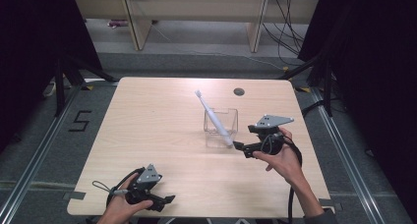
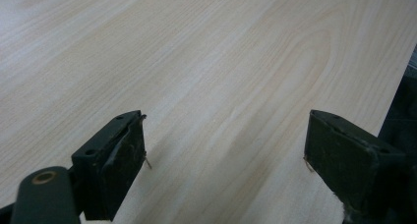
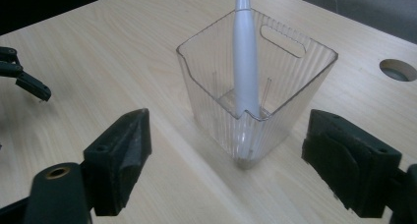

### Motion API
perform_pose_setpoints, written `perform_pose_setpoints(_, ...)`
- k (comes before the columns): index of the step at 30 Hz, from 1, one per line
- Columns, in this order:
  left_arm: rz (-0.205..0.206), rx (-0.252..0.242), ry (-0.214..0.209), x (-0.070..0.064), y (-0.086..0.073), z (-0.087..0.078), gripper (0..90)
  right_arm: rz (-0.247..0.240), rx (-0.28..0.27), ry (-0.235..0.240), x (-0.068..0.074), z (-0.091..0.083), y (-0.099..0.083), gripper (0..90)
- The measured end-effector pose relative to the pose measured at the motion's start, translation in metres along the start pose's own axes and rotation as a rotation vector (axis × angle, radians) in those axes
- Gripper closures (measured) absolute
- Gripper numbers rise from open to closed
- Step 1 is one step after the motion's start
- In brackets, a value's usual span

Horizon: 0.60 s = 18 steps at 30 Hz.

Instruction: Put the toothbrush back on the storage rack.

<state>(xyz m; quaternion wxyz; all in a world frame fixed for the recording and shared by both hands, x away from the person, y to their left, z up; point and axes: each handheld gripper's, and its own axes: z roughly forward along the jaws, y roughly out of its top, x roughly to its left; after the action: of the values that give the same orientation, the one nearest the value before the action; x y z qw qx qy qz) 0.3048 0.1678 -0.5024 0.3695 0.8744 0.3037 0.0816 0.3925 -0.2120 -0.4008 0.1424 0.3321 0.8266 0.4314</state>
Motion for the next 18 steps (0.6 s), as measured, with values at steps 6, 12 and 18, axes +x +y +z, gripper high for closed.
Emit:
perform_pose_setpoints(6,-0.002,-0.002,0.004,0.0,0.0,0.0,14.9,-0.027,-0.012,-0.007,-0.002,0.0,-0.006,16.3)
perform_pose_setpoints(12,0.001,-0.001,0.003,0.0,0.0,0.0,14.9,0.018,-0.006,-0.006,0.001,-0.001,-0.013,16.4)
perform_pose_setpoints(18,0.003,0.0,0.004,0.0,0.0,0.0,14.9,0.021,0.002,-0.017,0.0,-0.004,-0.02,16.6)
